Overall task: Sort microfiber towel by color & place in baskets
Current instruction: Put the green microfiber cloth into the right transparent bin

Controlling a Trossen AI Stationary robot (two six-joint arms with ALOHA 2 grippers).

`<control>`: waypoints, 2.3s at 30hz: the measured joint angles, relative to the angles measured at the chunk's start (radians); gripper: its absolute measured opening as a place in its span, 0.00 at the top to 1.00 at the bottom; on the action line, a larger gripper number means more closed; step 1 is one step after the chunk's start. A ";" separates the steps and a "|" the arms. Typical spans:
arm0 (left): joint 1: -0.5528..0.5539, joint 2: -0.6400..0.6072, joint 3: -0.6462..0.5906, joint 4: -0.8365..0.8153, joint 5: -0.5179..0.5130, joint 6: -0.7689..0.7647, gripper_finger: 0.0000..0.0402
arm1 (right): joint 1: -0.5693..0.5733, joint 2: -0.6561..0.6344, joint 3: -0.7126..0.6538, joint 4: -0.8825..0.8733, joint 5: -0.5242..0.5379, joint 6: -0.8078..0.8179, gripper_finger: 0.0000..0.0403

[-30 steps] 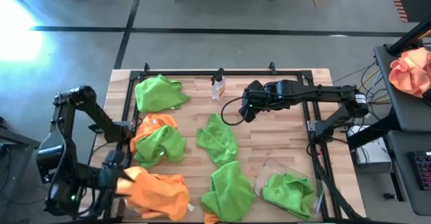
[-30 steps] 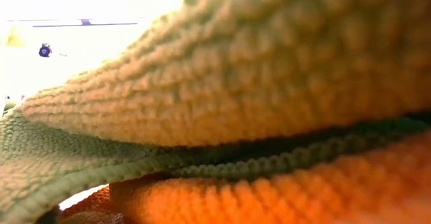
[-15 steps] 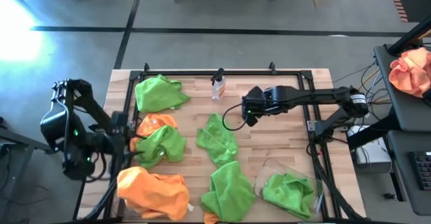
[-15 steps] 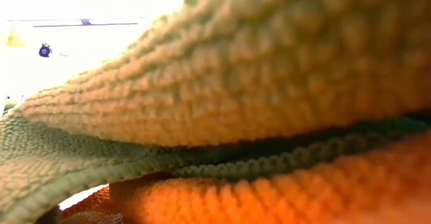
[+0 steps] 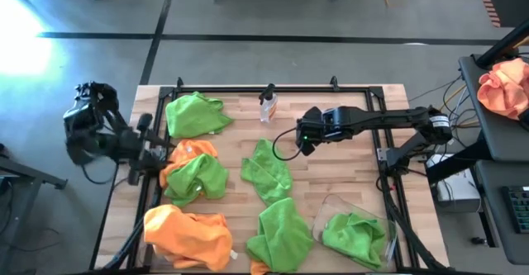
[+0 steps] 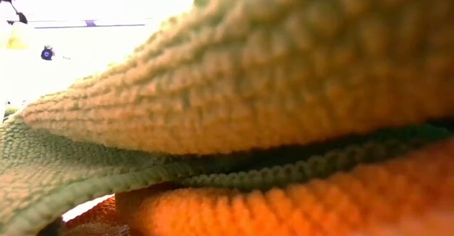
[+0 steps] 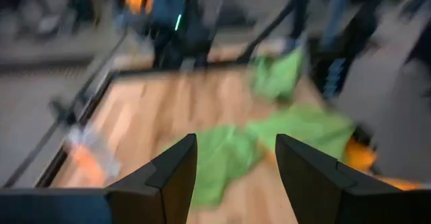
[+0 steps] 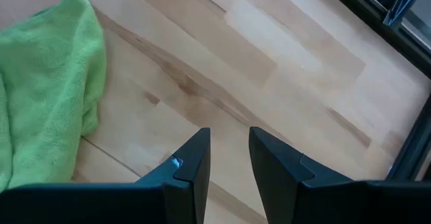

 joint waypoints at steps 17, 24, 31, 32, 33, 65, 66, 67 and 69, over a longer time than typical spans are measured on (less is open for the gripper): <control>0.000 -0.401 -0.275 0.500 0.227 0.527 0.54 | 0.000 -0.002 0.008 0.021 0.002 -0.075 0.75; 0.000 -0.512 -0.340 0.515 0.295 0.523 0.54 | -0.003 -0.003 0.008 0.021 0.008 -0.150 0.75; 0.000 -0.557 -0.357 0.524 -0.080 0.439 0.54 | -0.003 -0.003 0.008 0.023 0.008 -0.158 0.77; 0.000 -0.561 -0.357 0.524 -0.082 0.365 0.54 | -0.003 -0.003 0.008 0.023 0.008 -0.158 0.77; 0.000 -0.564 -0.357 0.520 -0.078 0.283 0.54 | -0.003 -0.003 0.008 0.024 0.008 -0.158 0.77; -0.001 -0.469 -0.404 0.704 0.800 0.421 0.54 | -0.002 -0.003 0.008 0.049 0.007 -0.090 0.78; 0.000 -0.472 -0.404 0.692 0.712 0.391 0.54 | -0.002 -0.003 0.008 0.049 0.007 -0.085 0.78; 0.000 -0.474 -0.404 0.669 0.626 0.369 0.54 | -0.002 -0.003 0.008 0.049 0.007 -0.081 0.78; 0.000 -0.476 -0.406 0.622 0.533 0.348 0.54 | -0.002 -0.003 0.008 0.049 0.007 -0.079 0.79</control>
